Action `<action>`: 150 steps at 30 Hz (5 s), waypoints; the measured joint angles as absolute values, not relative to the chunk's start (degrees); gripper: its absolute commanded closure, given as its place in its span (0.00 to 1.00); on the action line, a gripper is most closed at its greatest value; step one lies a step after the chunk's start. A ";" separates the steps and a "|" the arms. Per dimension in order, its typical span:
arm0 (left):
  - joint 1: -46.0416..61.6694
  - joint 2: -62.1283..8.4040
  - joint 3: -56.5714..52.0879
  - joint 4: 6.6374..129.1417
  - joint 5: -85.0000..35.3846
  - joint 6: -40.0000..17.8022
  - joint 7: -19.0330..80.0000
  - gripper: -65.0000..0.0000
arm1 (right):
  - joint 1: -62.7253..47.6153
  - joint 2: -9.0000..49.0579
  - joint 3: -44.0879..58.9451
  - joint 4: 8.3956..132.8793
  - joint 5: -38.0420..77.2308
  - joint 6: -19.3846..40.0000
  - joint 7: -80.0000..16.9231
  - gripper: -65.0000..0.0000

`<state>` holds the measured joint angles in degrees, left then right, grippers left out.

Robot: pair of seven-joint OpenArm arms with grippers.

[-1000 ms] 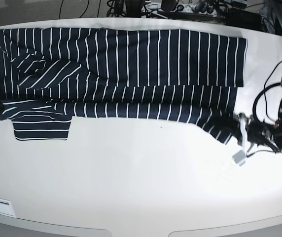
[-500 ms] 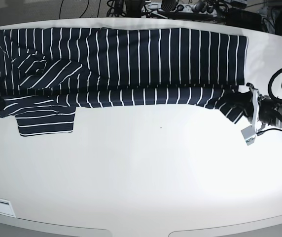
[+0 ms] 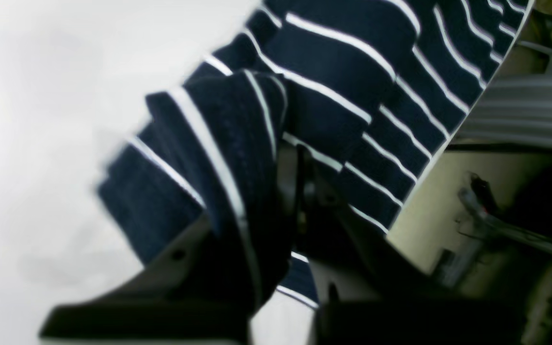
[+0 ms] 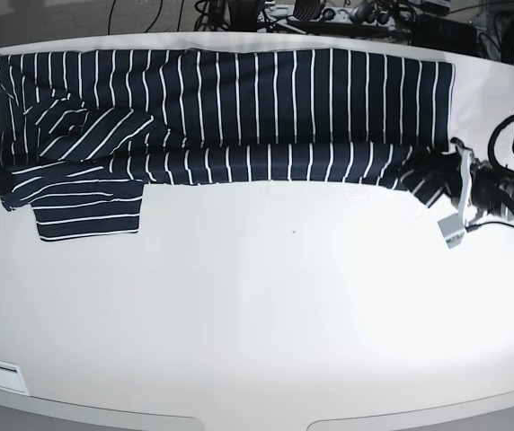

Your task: Fold the T-shirt properly

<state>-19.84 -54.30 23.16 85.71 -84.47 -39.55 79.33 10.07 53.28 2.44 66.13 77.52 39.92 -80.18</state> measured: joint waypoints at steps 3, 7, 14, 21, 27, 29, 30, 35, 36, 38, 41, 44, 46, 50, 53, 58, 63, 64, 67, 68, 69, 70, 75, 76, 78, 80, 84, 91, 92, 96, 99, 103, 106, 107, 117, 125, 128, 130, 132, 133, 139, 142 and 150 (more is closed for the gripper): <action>-15.62 -54.13 23.24 85.71 -84.23 -39.57 79.37 0.83 | 7.35 53.08 2.44 66.17 77.12 39.90 -78.94 0.82; -12.49 -54.24 23.22 85.67 -84.03 -39.57 79.68 0.43 | 7.53 53.49 2.44 66.00 81.56 39.97 -79.46 0.57; -12.08 -54.26 23.22 85.69 -84.09 -39.55 79.55 0.43 | 8.43 58.02 2.57 72.73 83.61 39.92 -78.39 0.57; -12.10 -54.28 23.22 85.67 -84.03 -39.55 78.06 0.43 | 8.23 49.06 2.52 73.23 68.64 39.72 -62.33 0.50; -12.08 -54.30 23.22 85.71 -84.05 -39.53 78.13 0.43 | 8.23 41.89 2.55 73.12 51.70 36.51 -52.99 0.47; -12.08 -54.28 23.22 85.69 -84.03 -39.53 78.43 0.43 | 8.10 40.21 2.55 73.10 47.31 33.85 -51.18 0.47; -12.10 -54.26 23.22 85.69 -84.05 -39.55 78.39 0.43 | 8.08 39.57 2.55 73.10 45.28 32.75 -50.35 0.47; -12.10 -54.28 23.22 85.67 -84.03 -39.55 78.28 0.43 | 8.10 37.28 2.55 73.01 34.81 26.33 -46.57 0.47; -12.08 -54.28 23.22 85.67 -84.05 -39.55 78.26 0.43 | 8.12 37.30 2.55 73.01 34.33 25.85 -46.41 0.47; -12.08 -54.28 23.22 85.67 -84.05 -39.55 78.26 0.43 | 8.12 37.43 2.55 73.01 34.35 25.58 -45.82 0.47; -12.10 -54.28 23.22 85.67 -84.05 -39.55 78.26 0.43 | 8.12 37.41 2.55 73.01 32.95 23.09 -45.60 0.47; -12.10 -54.28 23.22 85.67 -84.05 -39.55 78.17 0.43 | 8.19 37.43 2.57 72.47 34.35 21.63 -46.65 0.47; -12.08 -54.28 23.22 85.69 -84.05 -39.55 78.04 0.43 | 8.32 37.28 2.57 71.02 37.39 22.04 -46.19 0.47; -12.08 -54.28 23.22 85.67 -84.05 -39.55 78.02 0.43 | 8.56 37.45 2.79 67.79 40.16 26.22 -45.36 0.47; -12.08 -54.28 23.22 85.67 -84.05 -39.55 78.02 0.43 | 8.60 37.60 2.87 66.13 42.35 29.67 -43.92 0.47; -12.08 -54.28 23.22 85.69 -84.05 -39.55 78.02 0.43 | 9.02 37.50 2.83 65.91 47.97 36.27 -45.30 0.49; -12.10 -54.26 23.22 85.69 -84.05 -39.55 78.02 0.43 | 11.68 37.15 2.72 65.87 56.14 39.57 -52.62 1.00; -12.10 -54.28 23.22 85.69 -84.05 -39.55 78.02 0.43 | 12.49 37.30 2.72 65.87 58.41 39.51 -55.42 1.00; -12.08 -54.28 23.22 85.69 -84.05 -39.53 78.02 0.43 | 13.65 37.43 3.55 66.32 69.49 39.66 -62.13 1.00; -12.08 -54.28 23.22 85.69 -84.03 -39.55 78.02 0.43 | 13.65 37.41 4.21 66.78 72.86 39.68 -64.71 1.00; -12.08 -54.28 23.22 85.69 -84.05 -39.55 78.02 0.43 | 13.50 37.43 5.04 67.31 75.83 39.68 -67.53 1.00; -12.08 -54.28 23.22 85.69 -84.03 -39.55 78.02 0.43 | 13.32 37.43 5.96 67.96 79.11 39.55 -70.78 1.00; -12.08 -54.28 23.22 85.69 -84.03 -39.57 78.04 0.43 | 9.21 38.15 11.29 75.40 83.24 39.90 -80.64 1.00; -12.08 -54.28 23.22 85.69 -84.05 -39.55 78.02 0.43 | 7.14 39.00 11.70 77.60 83.64 39.90 -80.25 1.00; -12.08 -54.28 23.22 85.73 -84.05 -39.55 78.04 0.43 | 2.66 40.60 12.69 82.43 83.20 39.90 -80.68 1.00; -12.12 -54.26 23.22 85.71 -84.05 -39.55 78.02 0.43 | -1.61 41.91 13.74 87.94 82.81 39.86 -81.17 1.00; -12.23 -54.28 23.22 85.69 -84.03 -39.55 78.04 0.43 | -9.41 44.01 17.74 100.60 83.72 39.88 -80.66 1.00; -12.23 -54.26 23.22 85.69 -84.03 -39.57 78.04 0.43 | -22.83 44.31 23.42 115.96 83.81 39.94 -80.86 1.00; -12.23 -54.28 23.22 85.67 -84.03 -39.57 78.04 0.43 | -24.23 44.45 23.79 117.14 84.03 39.97 -80.75 1.00; -12.23 -54.28 23.22 85.67 -84.07 -39.55 78.02 0.43 | -28.38 46.33 24.21 118.61 84.03 39.92 -80.71 1.00; -12.23 -54.26 23.22 85.67 -84.07 -39.55 78.02 0.43 | -29.85 47.66 24.27 118.56 84.05 39.92 -80.82 1.00; -12.23 -54.26 23.22 85.67 -84.05 -39.55 78.02 0.43 | -29.80 47.79 24.27 117.71 84.42 39.94 -80.58 1.00; -12.23 -54.28 23.22 85.67 -84.07 -39.55 78.02 0.43 | -29.80 47.77 24.27 114.45 77.12 39.94 -80.16 1.00; -12.23 -54.28 23.22 85.67 -84.05 -39.55 78.02 0.43 | -29.80 47.77 24.27 112.92 73.43 39.94 -80.18 1.00; -12.23 -54.26 23.22 85.67 -84.07 -39.55 78.02 0.43 | -29.95 47.75 24.10 104.18 59.16 39.90 -67.99 0.92; -12.23 -54.26 23.22 85.67 -84.01 -39.55 78.02 0.43 | -27.86 47.81 24.12 107.35 69.01 39.90 -76.99 0.44; -12.23 -54.28 23.22 85.69 -83.09 -39.53 77.87 0.43 | -27.77 48.25 24.64 111.28 69.80 39.92 -80.62 0.44; -12.25 -54.28 23.22 85.69 -82.94 -39.53 77.78 0.43 | -27.88 48.75 25.10 113.06 70.13 39.94 -80.38 0.44; -12.25 -54.28 23.22 85.69 -82.61 -39.55 77.56 0.43 | -27.92 49.17 25.19 114.13 70.11 39.92 -80.42 0.44; -12.27 -54.28 23.22 85.69 -82.56 -39.53 77.43 0.43 | -27.94 49.30 25.19 114.63 69.84 39.92 -80.49 0.44; -12.27 -54.28 23.16 85.69 -82.56 -39.55 77.38 0.43 | -27.92 49.34 25.82 119.22 70.11 39.11 -80.42 0.45; -12.25 -54.28 23.16 85.69 -82.50 -39.55 76.75 0.43 | -28.12 49.32 26.04 119.61 69.69 37.69 -77.73 0.71; -12.25 -54.13 18.59 85.67 -82.13 -39.55 76.49 0.43 | -28.05 39.53 26.04 116.16 57.78 38.63 -59.77 1.00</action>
<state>-12.25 -54.13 18.59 85.67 -82.13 -39.55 76.49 -28.05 39.53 26.04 116.16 57.78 38.63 -59.77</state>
